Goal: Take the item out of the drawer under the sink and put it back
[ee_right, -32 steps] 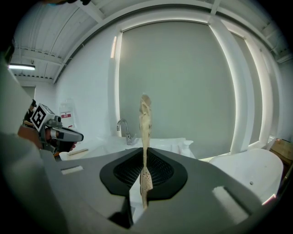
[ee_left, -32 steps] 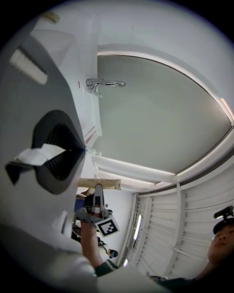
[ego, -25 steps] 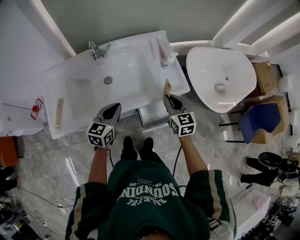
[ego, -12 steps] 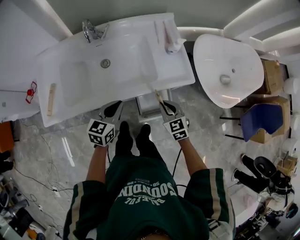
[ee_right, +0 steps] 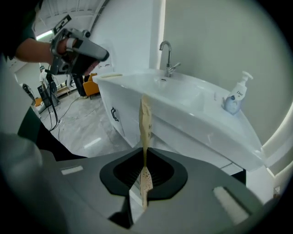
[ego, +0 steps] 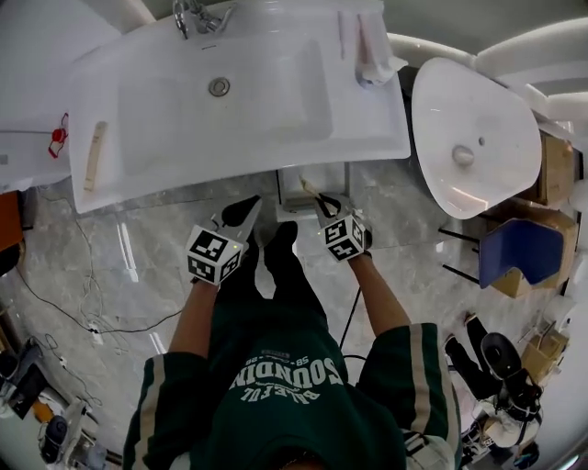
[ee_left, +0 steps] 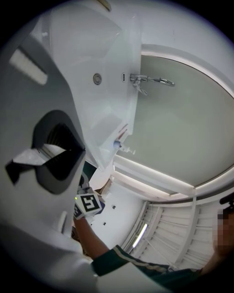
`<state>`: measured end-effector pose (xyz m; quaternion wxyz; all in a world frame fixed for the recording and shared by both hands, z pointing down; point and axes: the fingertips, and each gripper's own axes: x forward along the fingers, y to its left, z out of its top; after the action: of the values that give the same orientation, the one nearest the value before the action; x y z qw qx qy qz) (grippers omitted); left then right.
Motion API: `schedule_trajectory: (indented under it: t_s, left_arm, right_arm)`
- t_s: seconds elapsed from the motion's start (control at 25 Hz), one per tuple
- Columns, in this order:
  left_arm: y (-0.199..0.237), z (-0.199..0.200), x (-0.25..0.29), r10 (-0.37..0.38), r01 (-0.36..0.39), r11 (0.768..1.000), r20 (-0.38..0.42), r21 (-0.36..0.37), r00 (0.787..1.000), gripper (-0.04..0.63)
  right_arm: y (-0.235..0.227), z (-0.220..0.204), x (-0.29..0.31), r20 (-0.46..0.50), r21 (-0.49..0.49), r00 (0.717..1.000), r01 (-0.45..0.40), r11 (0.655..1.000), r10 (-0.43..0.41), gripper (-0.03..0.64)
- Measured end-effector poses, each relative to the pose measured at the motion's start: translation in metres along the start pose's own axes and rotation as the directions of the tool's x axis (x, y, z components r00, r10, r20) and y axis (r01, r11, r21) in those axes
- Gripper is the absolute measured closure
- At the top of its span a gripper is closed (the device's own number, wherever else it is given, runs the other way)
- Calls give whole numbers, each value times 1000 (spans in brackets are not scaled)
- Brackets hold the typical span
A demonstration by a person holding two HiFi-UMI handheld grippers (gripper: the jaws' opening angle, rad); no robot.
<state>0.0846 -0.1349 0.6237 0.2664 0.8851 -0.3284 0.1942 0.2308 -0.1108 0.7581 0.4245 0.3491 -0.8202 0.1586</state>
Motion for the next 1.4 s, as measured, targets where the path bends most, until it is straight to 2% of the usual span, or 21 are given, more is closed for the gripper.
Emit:
schedule_trajectory:
  t_s: [0.24, 0.52, 0.8, 1.16, 1.32, 1.4]
  left_arm:
    - [7, -27, -6, 40, -41, 999, -14, -35, 999, 546]
    - [15, -57, -19, 82, -84, 995, -32, -58, 996, 546]
    - [28, -91, -31, 120, -125, 987, -59, -98, 991, 546]
    - [38, -114, -44, 167, -176, 977, -81, -122, 983, 546]
    - [42, -119, -46, 171, -182, 975, -91, -127, 981, 546]
    - [42, -117, -44, 166, -176, 976, -89, -126, 982, 546]
  right_arm:
    - [-7, -38, 64, -160, -99, 987, -26, 995, 10, 590]
    - [-15, -65, 116, -260, -123, 966, -33, 992, 0, 589]
    - [-13, -91, 156, -396, -184, 918, -84, 979, 4, 589]
    - [-5, -110, 184, -470, -165, 881, -147, 975, 53, 589]
    - [-2, -106, 185, -459, -164, 887, -145, 976, 55, 584]
    - [-1, -101, 184, -448, -164, 893, -141, 976, 54, 552]
